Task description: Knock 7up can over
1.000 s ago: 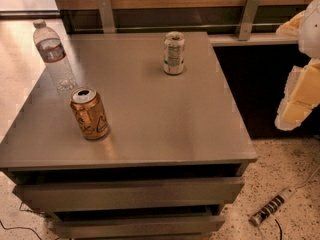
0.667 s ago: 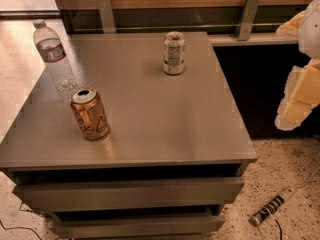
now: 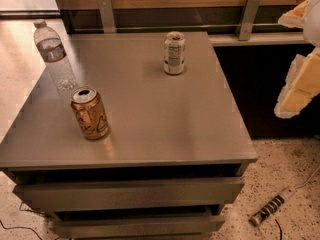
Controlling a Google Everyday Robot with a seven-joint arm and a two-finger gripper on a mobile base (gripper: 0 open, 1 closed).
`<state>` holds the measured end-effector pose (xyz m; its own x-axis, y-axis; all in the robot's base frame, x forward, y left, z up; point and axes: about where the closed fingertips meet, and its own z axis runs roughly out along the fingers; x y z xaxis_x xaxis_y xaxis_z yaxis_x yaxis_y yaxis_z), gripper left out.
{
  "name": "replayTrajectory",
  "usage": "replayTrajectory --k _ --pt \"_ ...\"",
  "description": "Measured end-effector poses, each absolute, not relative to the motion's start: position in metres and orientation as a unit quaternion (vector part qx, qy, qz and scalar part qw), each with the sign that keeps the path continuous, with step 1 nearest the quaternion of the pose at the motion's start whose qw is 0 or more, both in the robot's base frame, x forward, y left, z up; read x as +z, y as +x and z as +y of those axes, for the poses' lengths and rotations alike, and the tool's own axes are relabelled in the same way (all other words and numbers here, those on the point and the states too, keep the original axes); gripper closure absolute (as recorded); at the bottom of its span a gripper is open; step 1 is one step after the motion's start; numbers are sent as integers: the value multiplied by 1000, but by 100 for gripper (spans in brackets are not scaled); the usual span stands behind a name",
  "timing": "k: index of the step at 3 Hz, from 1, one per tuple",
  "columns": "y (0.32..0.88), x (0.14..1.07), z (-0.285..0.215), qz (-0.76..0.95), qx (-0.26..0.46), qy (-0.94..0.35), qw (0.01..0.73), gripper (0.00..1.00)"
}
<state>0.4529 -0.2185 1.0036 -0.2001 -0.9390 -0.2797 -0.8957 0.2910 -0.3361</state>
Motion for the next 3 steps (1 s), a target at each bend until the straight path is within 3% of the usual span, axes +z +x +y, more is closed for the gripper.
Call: replayTrajectory --k 2,3 --pt "526 990 -229 741 51 -536 401 0" --pt "556 1003 -187 673 169 -501 518 0"
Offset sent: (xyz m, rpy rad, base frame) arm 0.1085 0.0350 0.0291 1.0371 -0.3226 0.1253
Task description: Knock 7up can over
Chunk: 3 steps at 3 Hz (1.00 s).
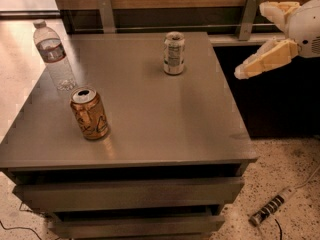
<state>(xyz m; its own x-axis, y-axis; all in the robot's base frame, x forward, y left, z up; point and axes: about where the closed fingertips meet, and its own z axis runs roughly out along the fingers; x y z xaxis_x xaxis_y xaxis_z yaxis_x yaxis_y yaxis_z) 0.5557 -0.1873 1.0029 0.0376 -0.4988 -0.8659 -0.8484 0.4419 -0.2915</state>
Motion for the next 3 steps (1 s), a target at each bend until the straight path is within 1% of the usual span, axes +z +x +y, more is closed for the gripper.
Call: replayTrajectory --k 1,2,3 --pt "562 1021 -156 628 240 -481 562 0" --pt "562 1020 -154 628 242 -482 561 0" --pt "580 1007 -146 630 257 -476 557 0"
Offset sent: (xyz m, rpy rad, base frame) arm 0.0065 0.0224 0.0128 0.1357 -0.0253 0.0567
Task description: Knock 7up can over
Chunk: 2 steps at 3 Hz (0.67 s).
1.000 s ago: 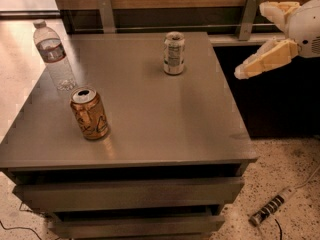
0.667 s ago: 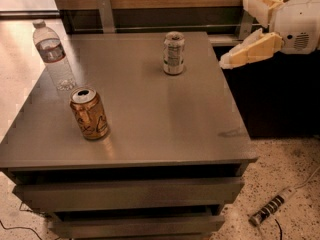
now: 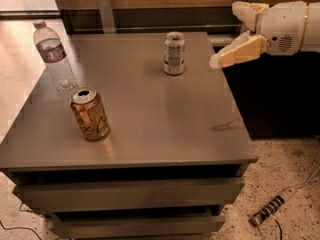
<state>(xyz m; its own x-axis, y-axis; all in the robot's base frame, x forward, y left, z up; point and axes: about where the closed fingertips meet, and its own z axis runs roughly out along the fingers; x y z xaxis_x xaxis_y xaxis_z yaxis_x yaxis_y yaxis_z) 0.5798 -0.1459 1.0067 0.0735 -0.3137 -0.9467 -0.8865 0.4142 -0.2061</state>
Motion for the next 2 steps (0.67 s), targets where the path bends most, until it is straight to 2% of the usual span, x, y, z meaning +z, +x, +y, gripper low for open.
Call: replayTrajectory --k 2 --pt "628 977 -121 628 282 -472 550 0"
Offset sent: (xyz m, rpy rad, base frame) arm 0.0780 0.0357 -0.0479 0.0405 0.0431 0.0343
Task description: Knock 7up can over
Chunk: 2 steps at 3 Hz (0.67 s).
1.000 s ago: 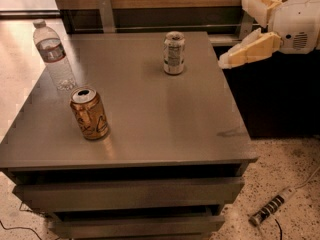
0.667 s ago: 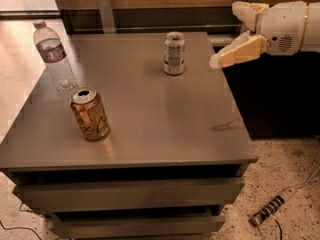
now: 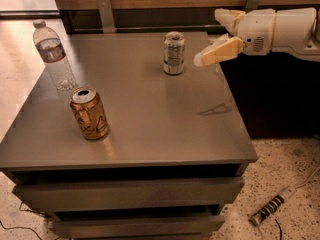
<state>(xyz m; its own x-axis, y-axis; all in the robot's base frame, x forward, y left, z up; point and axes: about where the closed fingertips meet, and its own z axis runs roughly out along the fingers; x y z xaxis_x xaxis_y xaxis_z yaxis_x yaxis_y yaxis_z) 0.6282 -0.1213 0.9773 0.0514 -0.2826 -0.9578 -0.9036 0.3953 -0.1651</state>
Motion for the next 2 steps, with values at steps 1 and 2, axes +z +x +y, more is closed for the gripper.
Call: replayTrajectory --k 1,2 --pt "646 964 -114 627 283 -471 552 0" --pt "661 953 -113 625 282 -469 557 0"
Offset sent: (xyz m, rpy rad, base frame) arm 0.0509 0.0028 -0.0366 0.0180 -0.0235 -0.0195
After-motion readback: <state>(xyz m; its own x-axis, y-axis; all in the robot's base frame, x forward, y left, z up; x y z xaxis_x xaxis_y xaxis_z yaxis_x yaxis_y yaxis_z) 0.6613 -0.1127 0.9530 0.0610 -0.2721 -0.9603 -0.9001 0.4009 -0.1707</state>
